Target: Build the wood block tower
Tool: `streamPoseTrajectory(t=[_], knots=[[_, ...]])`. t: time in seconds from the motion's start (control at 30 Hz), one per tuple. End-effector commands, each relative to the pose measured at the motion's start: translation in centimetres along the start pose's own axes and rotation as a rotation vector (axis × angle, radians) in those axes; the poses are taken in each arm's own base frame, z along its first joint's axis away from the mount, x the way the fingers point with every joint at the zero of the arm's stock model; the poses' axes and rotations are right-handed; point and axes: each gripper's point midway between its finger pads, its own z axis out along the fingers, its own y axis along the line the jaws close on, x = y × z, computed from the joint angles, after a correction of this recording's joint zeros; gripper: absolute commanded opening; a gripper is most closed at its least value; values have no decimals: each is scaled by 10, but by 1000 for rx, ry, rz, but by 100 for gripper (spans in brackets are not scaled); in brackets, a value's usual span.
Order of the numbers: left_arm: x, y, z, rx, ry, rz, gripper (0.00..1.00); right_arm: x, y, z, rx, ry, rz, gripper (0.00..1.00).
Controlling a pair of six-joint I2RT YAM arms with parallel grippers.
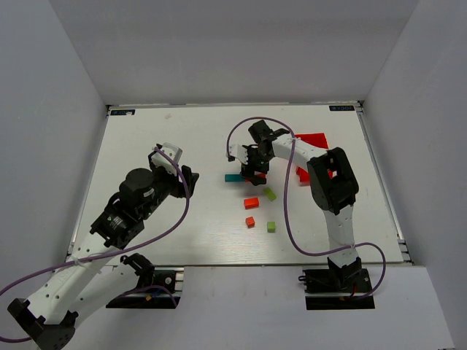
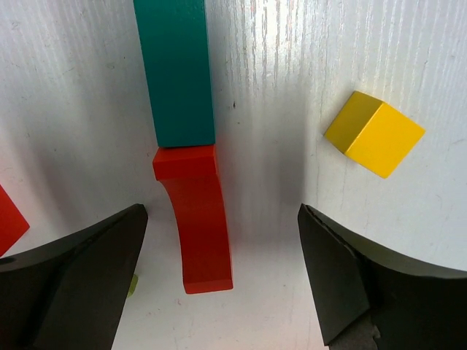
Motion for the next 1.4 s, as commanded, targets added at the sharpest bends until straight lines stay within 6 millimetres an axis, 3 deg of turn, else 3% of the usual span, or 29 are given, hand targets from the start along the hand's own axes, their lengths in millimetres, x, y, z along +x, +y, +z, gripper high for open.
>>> streamPoseTrajectory(t=[0.0, 0.27, 0.43, 0.53, 0.57, 0.63, 0.67, 0.73, 0.77, 0.8, 0.83, 0.87, 0.9, 1.0, 1.03, 1.07, 1.1, 1.17, 1.23, 1.37], knots=[[-2, 1, -2, -3, -10, 3, 77, 20, 21, 19, -67, 59, 21, 90], [-2, 3, -2, -12, -10, 3, 77, 0, 13, -19, 7, 3, -2, 90], [1, 3, -2, -13, -1, 4, 77, -23, 10, -65, 86, -67, -41, 90], [1, 3, -2, -13, -1, 4, 77, -25, 12, -83, 134, -84, -60, 90], [1, 3, -2, -13, -1, 4, 77, -37, 4, -105, 211, -123, -87, 90], [1, 3, -2, -13, -1, 4, 77, -35, 3, -106, 248, -141, -92, 90], [1, 3, -2, -13, -1, 4, 77, -49, -1, -127, 312, -204, -109, 90], [1, 3, -2, -13, -1, 4, 73, -48, 10, -123, 269, -256, -107, 90], [1, 2, -2, -4, 0, 4, 70, -44, 25, -114, 191, -260, -116, 81], [6, 2, -1, -4, 10, 6, 60, -44, 43, -103, 79, -271, -111, 65], [4, 0, -3, 6, 2, 4, 27, -45, 51, -98, 21, -276, -114, 42], [4, 0, -3, 6, 2, 4, 10, -55, 52, -101, -16, -315, -149, 5], [1, 1, -6, 6, -9, 3, 0, -45, 67, -86, -137, -275, -98, 0], [3, 1, -7, 6, -9, 12, 0, -41, 74, -75, -214, -269, -100, 0], [3, 1, -7, 6, -9, 12, 4, -41, 76, -71, -217, -272, -124, 0], [1, 1, -9, 7, -18, 11, 15, -38, 80, -68, -211, -275, -130, 5], [1, 1, -9, 7, -18, 11, 26, -34, 86, -65, -215, -267, -136, 25], [1, 1, -9, 7, -18, 11, 50, -32, 85, -63, -191, -274, -155, 38], [-1, 0, -11, 16, -27, 9, 55, -31, 85, -61, -182, -265, -158, 50], [-1, 0, -11, 17, -27, 9, 56, -30, 88, -57, -191, -250, -156, 56]])
